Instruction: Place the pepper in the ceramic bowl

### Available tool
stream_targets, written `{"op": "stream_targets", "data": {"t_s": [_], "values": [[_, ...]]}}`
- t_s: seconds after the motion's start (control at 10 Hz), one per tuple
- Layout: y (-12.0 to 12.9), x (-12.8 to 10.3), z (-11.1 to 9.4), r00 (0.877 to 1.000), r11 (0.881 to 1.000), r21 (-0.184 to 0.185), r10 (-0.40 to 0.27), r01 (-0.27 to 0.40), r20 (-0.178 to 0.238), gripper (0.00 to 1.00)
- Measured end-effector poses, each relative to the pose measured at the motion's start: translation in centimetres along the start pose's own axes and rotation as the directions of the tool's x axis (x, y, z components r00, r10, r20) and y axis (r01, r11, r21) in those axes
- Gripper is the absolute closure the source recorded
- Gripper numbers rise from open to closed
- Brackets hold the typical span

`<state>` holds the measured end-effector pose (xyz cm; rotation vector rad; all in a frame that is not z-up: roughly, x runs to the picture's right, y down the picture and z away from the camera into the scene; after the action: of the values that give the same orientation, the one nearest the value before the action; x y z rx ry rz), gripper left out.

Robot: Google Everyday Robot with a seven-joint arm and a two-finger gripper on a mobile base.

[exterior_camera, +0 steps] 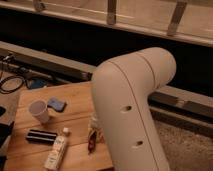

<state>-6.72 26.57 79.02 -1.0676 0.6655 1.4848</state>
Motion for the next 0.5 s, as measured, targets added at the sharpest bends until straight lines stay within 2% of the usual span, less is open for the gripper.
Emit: {"op": "stream_targets", "data": {"t_s": [0.1, 0.3, 0.5], "values": [[0.9, 0.0, -0.9, 0.999, 1.0, 0.014, -0.01, 0.009, 0.033, 1.0], [2.8, -0.4, -4.1, 0.992, 0.999, 0.046, -0.02, 0.014, 0.123, 1.0], [3.8, -1.1, -8.3, 0.972, 0.996, 0.091, -0.016, -0.006, 0.235, 1.0]]}}
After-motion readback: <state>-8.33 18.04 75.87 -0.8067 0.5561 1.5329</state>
